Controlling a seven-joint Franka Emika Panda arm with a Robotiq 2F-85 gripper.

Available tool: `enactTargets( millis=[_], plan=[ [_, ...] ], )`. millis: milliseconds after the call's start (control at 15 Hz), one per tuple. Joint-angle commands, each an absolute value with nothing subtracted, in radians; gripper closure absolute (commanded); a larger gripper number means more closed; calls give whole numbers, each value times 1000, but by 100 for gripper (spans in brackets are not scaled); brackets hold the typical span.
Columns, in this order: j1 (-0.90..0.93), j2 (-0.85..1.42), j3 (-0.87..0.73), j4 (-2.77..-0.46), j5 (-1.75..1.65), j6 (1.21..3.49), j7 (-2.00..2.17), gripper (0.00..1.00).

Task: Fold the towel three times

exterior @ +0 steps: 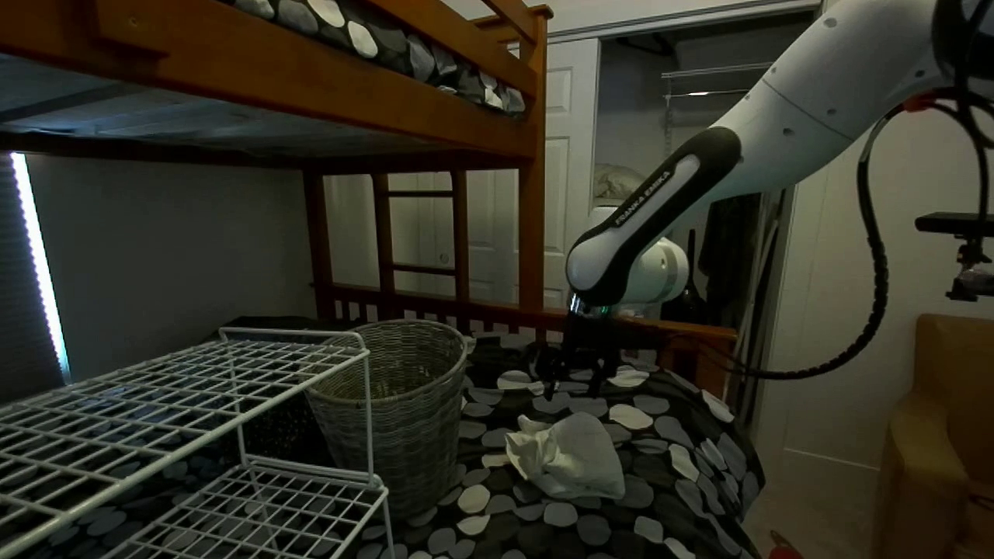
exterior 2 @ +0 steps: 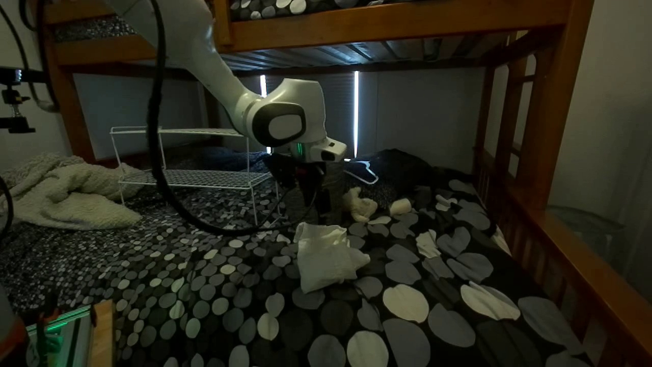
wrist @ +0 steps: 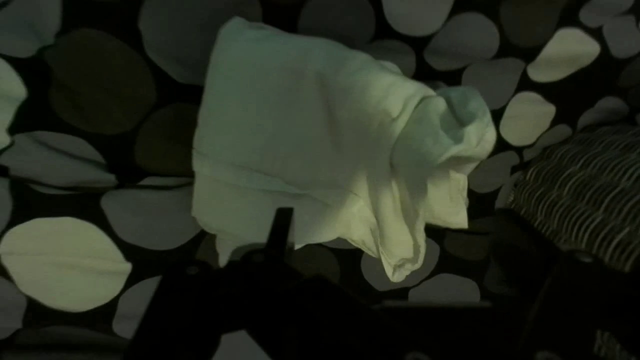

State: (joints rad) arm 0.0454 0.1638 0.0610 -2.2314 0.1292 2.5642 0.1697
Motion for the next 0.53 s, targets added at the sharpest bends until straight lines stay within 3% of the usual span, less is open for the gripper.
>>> enactTargets(
  millis=[0,467],
  plan=[
    [77,-47,30,-2404,-96,2529,246,0],
    [13,-328,81,-2544,-336,2523,340,0]
  ],
)
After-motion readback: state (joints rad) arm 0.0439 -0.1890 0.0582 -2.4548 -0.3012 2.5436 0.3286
